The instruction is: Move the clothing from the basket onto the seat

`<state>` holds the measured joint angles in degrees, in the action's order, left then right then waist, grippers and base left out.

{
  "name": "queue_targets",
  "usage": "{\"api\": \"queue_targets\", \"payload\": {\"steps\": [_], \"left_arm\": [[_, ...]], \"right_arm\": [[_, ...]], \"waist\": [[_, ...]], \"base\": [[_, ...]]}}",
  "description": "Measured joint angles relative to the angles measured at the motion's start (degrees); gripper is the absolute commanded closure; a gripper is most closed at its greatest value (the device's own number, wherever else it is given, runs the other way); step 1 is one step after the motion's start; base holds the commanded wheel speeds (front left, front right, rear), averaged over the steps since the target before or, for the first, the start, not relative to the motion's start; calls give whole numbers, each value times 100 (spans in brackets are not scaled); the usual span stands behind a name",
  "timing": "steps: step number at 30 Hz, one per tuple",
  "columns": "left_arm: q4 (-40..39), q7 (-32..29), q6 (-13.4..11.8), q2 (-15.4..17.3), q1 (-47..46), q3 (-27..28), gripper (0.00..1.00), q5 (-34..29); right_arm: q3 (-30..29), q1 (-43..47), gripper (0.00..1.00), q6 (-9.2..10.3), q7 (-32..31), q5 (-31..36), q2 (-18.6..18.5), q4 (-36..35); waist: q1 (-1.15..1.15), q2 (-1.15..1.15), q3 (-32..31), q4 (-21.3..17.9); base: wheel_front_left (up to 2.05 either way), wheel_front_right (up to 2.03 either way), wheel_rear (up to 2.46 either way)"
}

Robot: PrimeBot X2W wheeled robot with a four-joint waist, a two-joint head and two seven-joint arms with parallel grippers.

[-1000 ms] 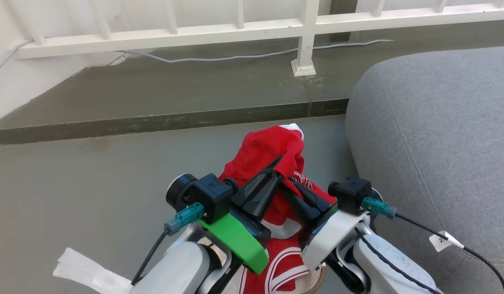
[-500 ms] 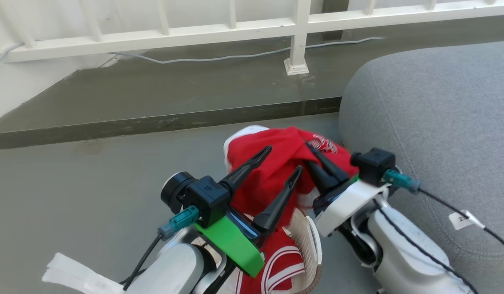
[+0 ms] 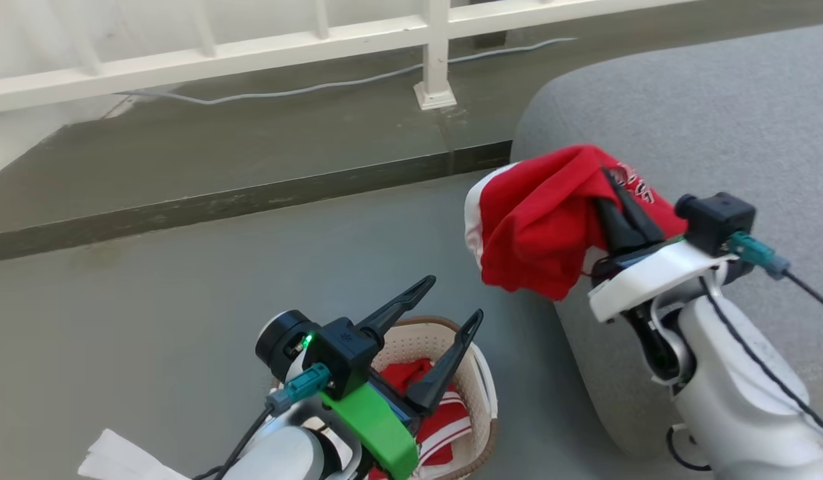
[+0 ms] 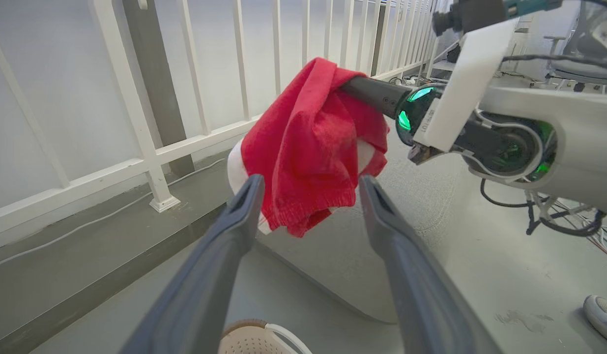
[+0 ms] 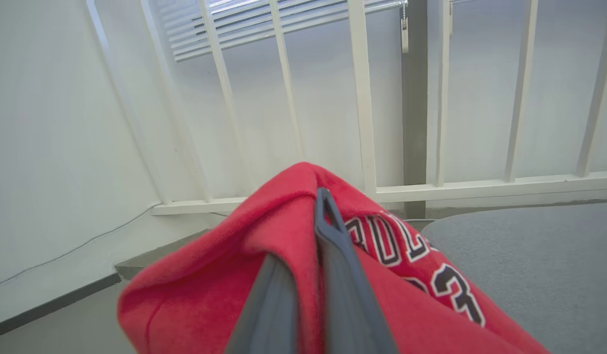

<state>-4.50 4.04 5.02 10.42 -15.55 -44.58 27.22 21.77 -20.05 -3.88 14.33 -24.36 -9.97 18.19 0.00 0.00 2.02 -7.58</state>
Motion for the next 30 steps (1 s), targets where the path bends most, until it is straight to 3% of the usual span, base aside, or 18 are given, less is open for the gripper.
{"api": "queue_targets", "payload": {"steps": [8,22,30], "left_arm": [[-123,-96,-57,63,17,2,0,-79],[-236,-261,-103,162,13,-2,0,-157],[-331,-399,-102,170,-65,-43,0,-305]], "right_arm": [[-519,2,100,151,0,-42,-138,-142],[-1090,66,100,158,1,-98,-89,-274],[-1603,68,100,275,1,-146,-90,-272]], "waist": [[0,0,159,-380],[0,0,513,-1065],[0,0,789,-1353]], "base": [[0,0,0],[0,0,0],[0,0,0]]}}
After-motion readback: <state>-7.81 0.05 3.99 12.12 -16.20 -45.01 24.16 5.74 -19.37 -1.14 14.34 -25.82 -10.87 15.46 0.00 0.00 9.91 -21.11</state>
